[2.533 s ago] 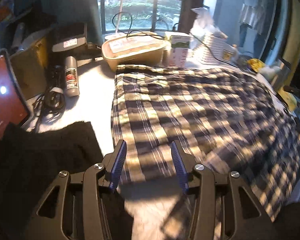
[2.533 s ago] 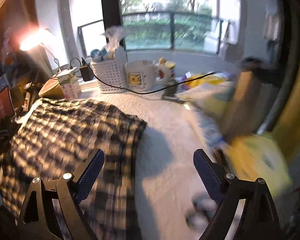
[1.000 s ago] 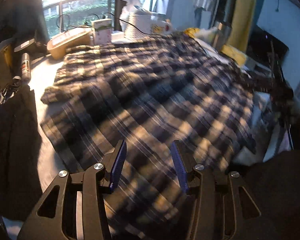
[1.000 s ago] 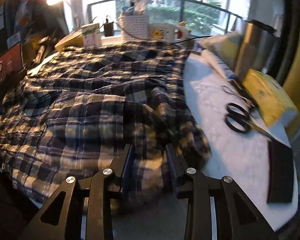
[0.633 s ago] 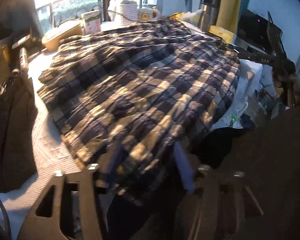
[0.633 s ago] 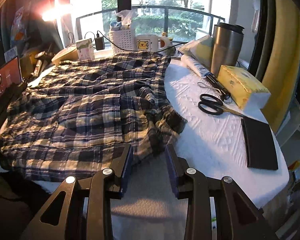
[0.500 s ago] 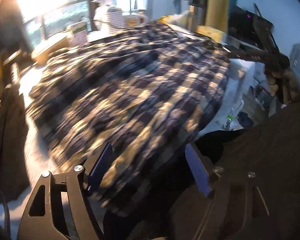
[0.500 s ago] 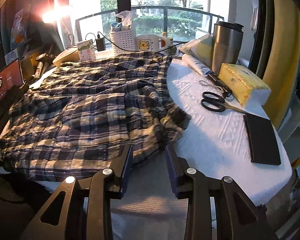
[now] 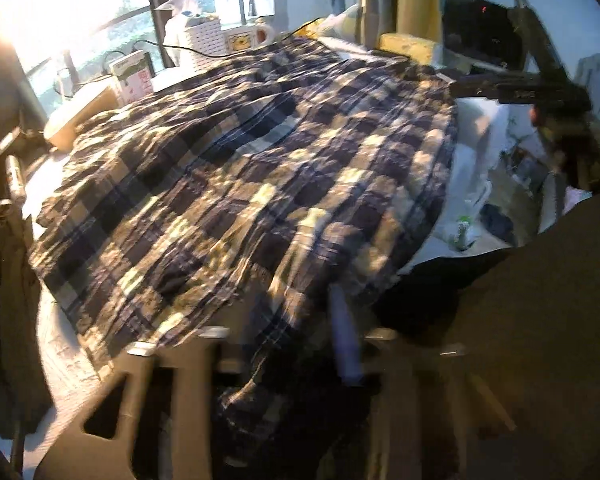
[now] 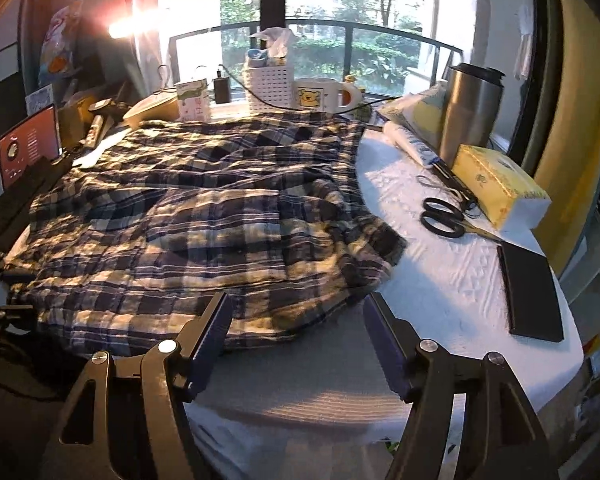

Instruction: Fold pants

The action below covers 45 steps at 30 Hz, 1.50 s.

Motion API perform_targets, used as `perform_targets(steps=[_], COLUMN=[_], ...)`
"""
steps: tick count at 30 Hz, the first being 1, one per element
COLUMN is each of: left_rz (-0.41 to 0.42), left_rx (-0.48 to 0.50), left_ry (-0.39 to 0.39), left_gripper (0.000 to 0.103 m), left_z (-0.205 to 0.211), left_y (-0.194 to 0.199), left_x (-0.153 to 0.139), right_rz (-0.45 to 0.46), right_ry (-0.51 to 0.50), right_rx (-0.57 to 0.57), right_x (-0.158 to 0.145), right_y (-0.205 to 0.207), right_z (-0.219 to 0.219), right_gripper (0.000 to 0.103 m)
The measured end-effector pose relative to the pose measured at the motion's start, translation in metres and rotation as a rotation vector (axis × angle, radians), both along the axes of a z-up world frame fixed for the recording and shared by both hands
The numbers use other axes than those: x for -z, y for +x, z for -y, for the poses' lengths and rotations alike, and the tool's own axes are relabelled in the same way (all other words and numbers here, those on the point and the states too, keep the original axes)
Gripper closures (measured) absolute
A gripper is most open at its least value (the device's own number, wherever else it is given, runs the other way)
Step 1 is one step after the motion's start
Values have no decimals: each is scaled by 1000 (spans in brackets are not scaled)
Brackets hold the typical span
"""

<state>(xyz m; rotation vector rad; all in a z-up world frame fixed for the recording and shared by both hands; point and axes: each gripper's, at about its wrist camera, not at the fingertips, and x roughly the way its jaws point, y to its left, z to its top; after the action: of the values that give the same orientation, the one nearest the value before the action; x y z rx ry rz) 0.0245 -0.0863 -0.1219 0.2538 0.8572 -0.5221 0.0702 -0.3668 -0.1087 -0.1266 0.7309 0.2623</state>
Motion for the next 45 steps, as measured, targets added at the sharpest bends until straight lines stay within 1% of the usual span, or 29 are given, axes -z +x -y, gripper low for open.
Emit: perform_targets(steps=[1,3,5,7,10,12,14,16,19,21,23,24,25,26,27,28,30,31,34,36,40,42,44,45], left_rz=[-8,-34,-52,-54,-60,-67,-68,-64,-57,-92,-120,-117,-111,-105,-98,-87,-82,-81,-53,-43,-39,-12,26,46], left_rx=[-16,-31,-47,-57,-77,-92,-108,-127,-160,-172,-158,-145,-137,-133,-133,-128,-104,-89,-34,-15,-1,0,-8,-20], left_ry=[-4,-40,-74,-92,-120,-144,-174,-199,-212,-210,-210,-197,-186,-173,-169,-174,-184,-182,-152,-110,3,35,63,89], left_gripper=[100,102,102,103,103,103,103,103,103,102,101,93,72,58,38,34,32,28,19,19,19,20,32,49], left_z=[-1,-6,-11,-13,-17,-22,-29,-35,-44,-48,-51,-52,-55,-59,-63,-66,-71,-71,-65,-58,-47,-45,-45,-46], left_y=[2,5,7,9,15,20,26,34,52,64,66,61,56,49,39,30,14,8,-9,-12,-11,-14,-17,-17], left_x=[-1,-2,-4,-7,-10,-12,-17,-21,-22,-17,-16,-17,-18,-19,-21,-23,-25,-25,-22,-16,1,7,8,8], right_rz=[0,7,12,7,-9,-18,-24,-35,-39,-34,-26,-24,-19,-17,-17,-17,-16,-17,-33,-43,-52,-56,-60,-60], right_ry=[0,-1,1,-4,3,-20,-42,-69,-92,-103,-116,-119,-119,-118,-118,-119,-123,-123,-107,-92,-67,-50,-31,-29], right_rx=[9,16,-2,-32,-104,-169,-205,-230,-248,-253,-250,-248,-248,-250,-252,-253,-254,-255,-246,-233,-203,-182,-159,-153], right_x=[0,-1,-3,-1,4,10,15,20,24,25,24,23,21,21,20,20,20,20,20,18,12,9,6,5], right_y=[0,-3,-7,-12,-20,-27,-30,-31,-28,-26,-20,-17,-14,-13,-10,-7,-1,1,13,21,32,37,40,39], right_z=[2,5,4,-1,-17,-34,-46,-57,-68,-72,-76,-77,-79,-81,-84,-85,-91,-93,-100,-102,-100,-95,-89,-85], right_gripper=[33,33,33,33,33,33,33,33,31,27,27,27,27,27,27,27,27,27,27,27,27,27,27,27])
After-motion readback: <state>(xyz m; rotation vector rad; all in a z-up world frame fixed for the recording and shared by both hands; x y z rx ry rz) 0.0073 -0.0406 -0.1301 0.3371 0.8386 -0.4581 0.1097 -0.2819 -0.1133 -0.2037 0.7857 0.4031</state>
